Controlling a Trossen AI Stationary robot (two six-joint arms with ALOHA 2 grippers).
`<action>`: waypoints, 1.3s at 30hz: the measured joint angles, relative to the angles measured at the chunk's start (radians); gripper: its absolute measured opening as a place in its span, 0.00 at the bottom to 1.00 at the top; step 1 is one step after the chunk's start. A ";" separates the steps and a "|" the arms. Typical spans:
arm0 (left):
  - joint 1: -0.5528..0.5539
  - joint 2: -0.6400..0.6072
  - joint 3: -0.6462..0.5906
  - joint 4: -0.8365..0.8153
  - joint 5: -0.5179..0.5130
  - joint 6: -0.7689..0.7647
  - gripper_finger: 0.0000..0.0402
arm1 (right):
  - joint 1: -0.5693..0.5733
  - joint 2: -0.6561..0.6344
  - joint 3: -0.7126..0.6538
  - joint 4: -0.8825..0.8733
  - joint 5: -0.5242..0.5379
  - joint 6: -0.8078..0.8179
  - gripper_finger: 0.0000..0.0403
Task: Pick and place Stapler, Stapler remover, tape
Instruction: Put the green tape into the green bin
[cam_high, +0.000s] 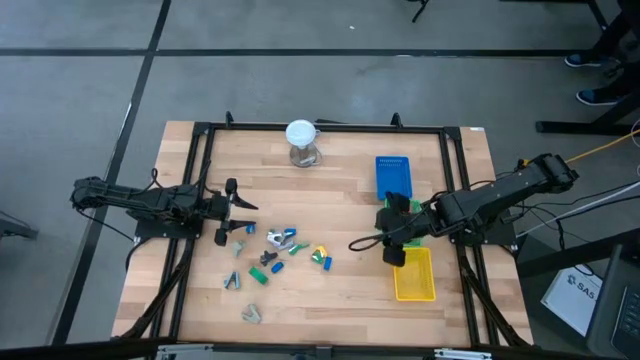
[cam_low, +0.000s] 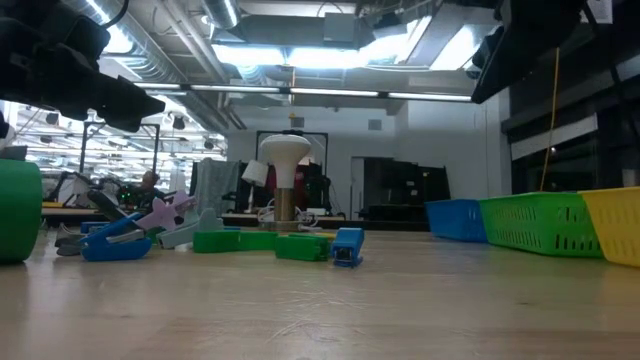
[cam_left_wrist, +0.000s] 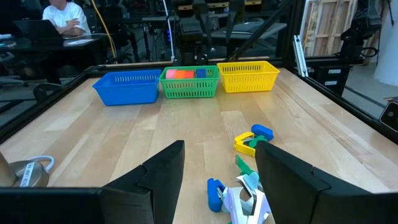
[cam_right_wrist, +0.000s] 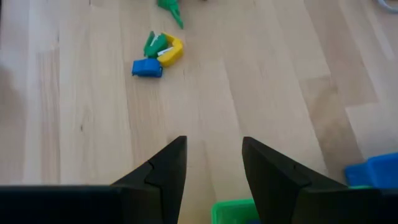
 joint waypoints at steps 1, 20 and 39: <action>0.000 0.000 0.000 0.000 0.000 0.000 0.49 | 0.000 0.000 0.000 0.000 0.000 0.019 0.40; 0.000 0.000 0.000 0.000 0.000 0.000 0.49 | -0.008 0.000 0.000 -0.069 -0.108 0.120 0.40; 0.000 0.000 0.000 0.088 0.070 -0.335 0.49 | -0.063 0.000 0.000 -0.069 -0.105 0.120 0.40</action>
